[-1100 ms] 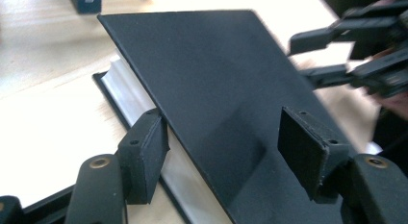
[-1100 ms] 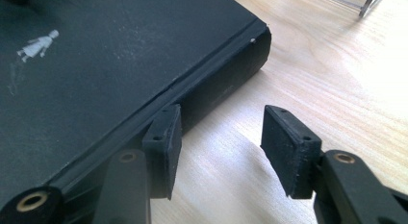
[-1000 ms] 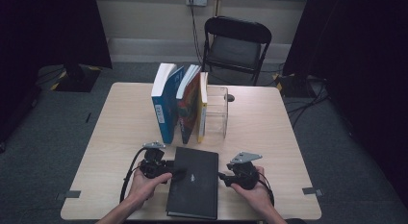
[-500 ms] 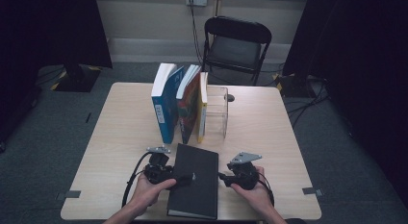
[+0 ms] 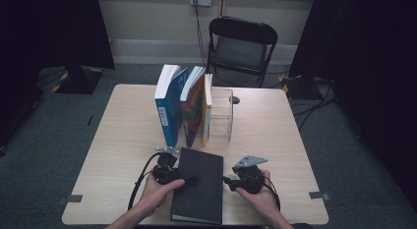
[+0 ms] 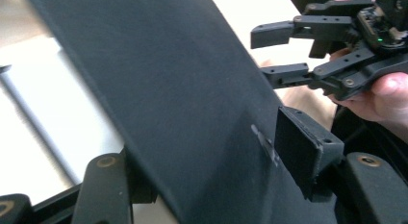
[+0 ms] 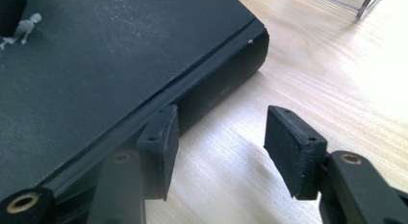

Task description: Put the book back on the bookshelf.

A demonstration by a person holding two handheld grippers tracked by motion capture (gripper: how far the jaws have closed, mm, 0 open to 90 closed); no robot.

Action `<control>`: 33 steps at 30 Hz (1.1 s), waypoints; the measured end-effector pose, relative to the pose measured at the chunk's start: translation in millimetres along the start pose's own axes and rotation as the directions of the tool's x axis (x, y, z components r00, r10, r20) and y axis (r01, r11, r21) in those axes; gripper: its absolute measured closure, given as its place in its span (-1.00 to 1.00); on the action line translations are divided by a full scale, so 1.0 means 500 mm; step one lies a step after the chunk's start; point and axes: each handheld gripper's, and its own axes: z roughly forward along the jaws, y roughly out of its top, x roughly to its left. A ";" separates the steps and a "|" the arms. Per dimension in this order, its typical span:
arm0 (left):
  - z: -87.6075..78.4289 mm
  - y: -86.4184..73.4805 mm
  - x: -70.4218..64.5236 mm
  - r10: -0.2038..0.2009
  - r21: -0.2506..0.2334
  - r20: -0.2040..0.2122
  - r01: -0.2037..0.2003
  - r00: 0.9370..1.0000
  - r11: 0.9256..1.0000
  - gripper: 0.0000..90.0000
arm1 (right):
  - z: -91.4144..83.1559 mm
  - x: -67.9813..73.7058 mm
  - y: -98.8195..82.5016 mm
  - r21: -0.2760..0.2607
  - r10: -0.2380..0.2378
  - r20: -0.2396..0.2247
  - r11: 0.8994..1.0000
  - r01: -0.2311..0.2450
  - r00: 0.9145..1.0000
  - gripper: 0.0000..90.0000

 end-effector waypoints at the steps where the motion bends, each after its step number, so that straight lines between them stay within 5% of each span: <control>1: 0.004 0.002 -0.001 0.002 0.003 0.004 -0.002 1.000 1.000 -0.10 | 0.000 0.000 0.000 0.000 0.000 0.002 1.000 0.000 1.000 0.02; 4: 0.010 0.009 -0.003 0.018 0.020 0.019 -0.018 1.000 1.000 -0.05 | 0.000 0.000 0.000 0.001 0.003 0.004 1.000 -0.003 1.000 -0.01; 9: 0.010 0.016 0.020 -0.017 0.011 0.103 0.016 0.995 1.000 0.17 | 0.001 -0.005 0.003 0.001 -0.012 0.004 1.000 0.012 1.000 -0.19; 12: 0.008 0.017 0.021 -0.020 0.015 0.112 0.019 0.994 1.000 0.23 | -0.007 -0.007 0.009 -0.036 -0.015 -0.038 0.999 0.014 0.999 -0.31; 26: 0.003 0.018 0.006 0.051 -0.004 0.083 -0.051 0.995 0.999 0.24 | -0.003 0.020 0.011 -0.056 -0.026 -0.176 0.998 0.016 0.984 -0.61; 33: -0.004 0.015 -0.008 0.086 -0.024 0.064 -0.085 0.994 0.996 0.25 | 0.001 0.016 0.010 -0.043 0.013 -0.229 0.999 -0.024 0.973 -0.70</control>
